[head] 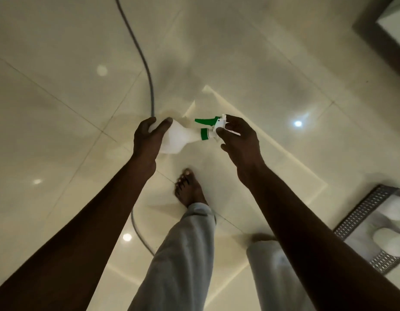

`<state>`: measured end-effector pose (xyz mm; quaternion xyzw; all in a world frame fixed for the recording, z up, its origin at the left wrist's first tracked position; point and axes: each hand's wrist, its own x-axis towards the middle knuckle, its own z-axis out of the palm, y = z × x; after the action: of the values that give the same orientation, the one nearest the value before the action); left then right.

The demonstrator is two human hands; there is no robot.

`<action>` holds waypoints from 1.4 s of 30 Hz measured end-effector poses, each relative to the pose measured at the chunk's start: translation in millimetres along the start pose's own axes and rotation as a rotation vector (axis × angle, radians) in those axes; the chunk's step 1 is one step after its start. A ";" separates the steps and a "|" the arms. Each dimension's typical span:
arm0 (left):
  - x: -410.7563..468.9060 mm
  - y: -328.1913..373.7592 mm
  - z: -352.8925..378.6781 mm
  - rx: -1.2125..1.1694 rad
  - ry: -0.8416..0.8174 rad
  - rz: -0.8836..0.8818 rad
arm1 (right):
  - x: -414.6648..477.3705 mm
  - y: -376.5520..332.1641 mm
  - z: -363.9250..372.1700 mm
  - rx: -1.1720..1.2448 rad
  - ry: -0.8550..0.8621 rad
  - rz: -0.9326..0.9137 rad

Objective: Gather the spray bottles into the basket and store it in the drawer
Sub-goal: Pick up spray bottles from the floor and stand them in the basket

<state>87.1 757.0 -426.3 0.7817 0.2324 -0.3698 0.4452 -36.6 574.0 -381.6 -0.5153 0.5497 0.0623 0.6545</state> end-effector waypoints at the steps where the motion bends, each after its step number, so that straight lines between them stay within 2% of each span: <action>1: -7.4 6.5 9.4 -0.012 -0.029 -0.004 | -9.1 -2.6 -14.8 0.009 0.010 -0.019; 11: -107.9 26.9 160.1 0.052 -0.274 -0.016 | -104.1 10.0 -190.4 -0.065 0.118 -0.234; 17: -181.1 -4.4 271.4 0.120 -0.444 -0.050 | -143.9 47.1 -290.5 0.031 0.332 -0.237; 23: -247.3 -50.4 365.3 0.217 -0.554 -0.177 | -175.1 92.8 -375.3 0.047 0.506 -0.251; 34: -338.2 -142.1 494.2 0.251 -0.648 -0.365 | -199.8 192.1 -476.4 -0.137 0.725 -0.253; 42: -374.1 -200.7 561.7 0.304 -0.658 -0.446 | -178.9 251.2 -523.0 -0.130 0.830 -0.167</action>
<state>-491.8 356.3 -423.2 0.6092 0.1841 -0.7169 0.2844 -611.6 388.0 -322.8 -0.5795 0.7178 -0.1690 0.3470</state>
